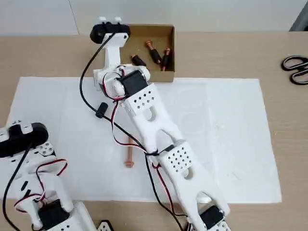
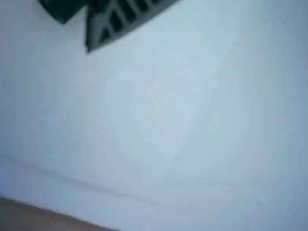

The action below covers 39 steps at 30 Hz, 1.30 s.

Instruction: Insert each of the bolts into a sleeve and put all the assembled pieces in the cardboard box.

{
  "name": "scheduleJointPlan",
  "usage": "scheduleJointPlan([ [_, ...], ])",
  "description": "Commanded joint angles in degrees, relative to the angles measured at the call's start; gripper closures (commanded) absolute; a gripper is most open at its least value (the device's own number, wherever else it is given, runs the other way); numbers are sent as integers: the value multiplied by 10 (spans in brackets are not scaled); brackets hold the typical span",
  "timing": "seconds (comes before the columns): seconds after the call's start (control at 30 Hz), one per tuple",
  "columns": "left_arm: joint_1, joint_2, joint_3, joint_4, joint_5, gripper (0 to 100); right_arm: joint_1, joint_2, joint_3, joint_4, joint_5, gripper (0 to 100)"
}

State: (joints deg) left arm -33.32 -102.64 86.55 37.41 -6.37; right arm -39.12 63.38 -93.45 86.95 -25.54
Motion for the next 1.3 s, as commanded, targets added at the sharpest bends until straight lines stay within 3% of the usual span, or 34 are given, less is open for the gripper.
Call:
scheduleJointPlan([
  [0.0, -3, -5, -3, 30, 1, 994, -4, 22, -25, -7, -18, 820],
  [0.2, -3, -5, -3, 65, 1, 994, -27, 85, -25, -8, -64, 820],
  [0.43, -3, -5, -3, 65, 1, 994, -67, 102, -25, -9, -64, 819],
  [0.93, -3, -5, -3, 65, 1, 994, -71, 169, -27, -41, -90, 827],
  [1.07, -3, -5, -3, 65, 1, 994, -71, 166, -28, -53, -86, 989],
  [1.27, 2, -5, -3, 65, 1, 994, -56, 161, -30, -48, -17, 995],
])
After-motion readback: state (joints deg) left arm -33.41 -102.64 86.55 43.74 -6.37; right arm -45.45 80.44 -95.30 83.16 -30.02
